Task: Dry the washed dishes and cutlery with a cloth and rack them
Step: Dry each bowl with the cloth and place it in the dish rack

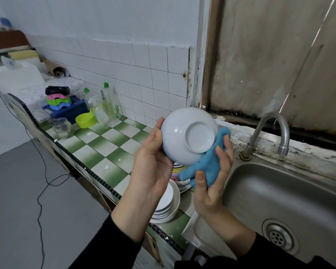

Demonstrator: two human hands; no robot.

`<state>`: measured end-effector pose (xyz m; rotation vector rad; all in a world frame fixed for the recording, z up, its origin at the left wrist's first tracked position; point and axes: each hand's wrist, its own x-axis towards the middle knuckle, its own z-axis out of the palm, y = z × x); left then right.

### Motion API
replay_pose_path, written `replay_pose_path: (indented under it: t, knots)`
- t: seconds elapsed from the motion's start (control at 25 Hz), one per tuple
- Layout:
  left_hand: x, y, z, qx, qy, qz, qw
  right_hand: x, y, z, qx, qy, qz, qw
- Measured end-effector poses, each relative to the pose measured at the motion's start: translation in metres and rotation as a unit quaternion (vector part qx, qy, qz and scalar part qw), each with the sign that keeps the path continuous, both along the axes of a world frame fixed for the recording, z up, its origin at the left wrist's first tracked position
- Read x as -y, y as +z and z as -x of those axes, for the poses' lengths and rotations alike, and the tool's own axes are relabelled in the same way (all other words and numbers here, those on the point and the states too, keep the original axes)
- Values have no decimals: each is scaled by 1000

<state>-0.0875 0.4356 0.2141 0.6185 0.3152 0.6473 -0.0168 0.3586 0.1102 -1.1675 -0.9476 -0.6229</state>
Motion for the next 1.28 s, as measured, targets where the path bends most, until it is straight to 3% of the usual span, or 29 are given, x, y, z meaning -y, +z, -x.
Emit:
replay_pose_path:
  t: [0.12, 0.2, 0.28, 0.4, 0.52, 0.6, 0.64, 0.76, 0.8, 0.96, 1.0, 1.12, 1.16, 1.28]
  knots:
    - [-10, -1, 0, 7, -3, -34, 999, 4, 17, -1, -90, 76, -15, 993]
    - [-16, 0, 4, 7, -5, -106, 994, 6, 32, -6, -168, 129, -35, 977]
    - [-20, 0, 9, 12, -4, -191, 981, 7, 45, -12, -188, 152, -38, 970]
    - [-22, -1, 16, 17, 27, -329, 944, 11, 57, -16, -137, 151, -11, 979]
    - [-11, -4, 18, -7, 57, -464, 884, 16, 65, -12, -10, 88, 60, 994]
    - [-5, -8, 18, -11, 67, -445, 893, 18, 64, -12, 52, 59, 92, 993]
    - [-4, -10, 18, -12, 73, -416, 906, 19, 62, -15, 37, 66, 90, 993]
    - [-6, -17, 15, -19, 83, -333, 939, 16, 63, -25, -121, 129, 78, 981]
    - [-6, -17, 14, -28, 87, -319, 943, 15, 65, -25, -121, 120, 87, 981]
    - [-10, -8, 8, -59, 65, -299, 950, 11, 68, -17, 80, 21, 159, 984]
    - [-11, -6, 7, -60, 60, -305, 949, 10, 68, -18, 79, 20, 157, 984]
    - [-12, -1, 5, -62, 69, -314, 945, 4, 72, -28, -73, 71, 105, 989]
    - [-11, 1, 3, -64, 72, -305, 947, 2, 73, -27, -80, 62, 96, 990]
    - [-14, 7, -7, -75, 68, -236, 966, -7, 59, -23, 84, -36, 128, 988]
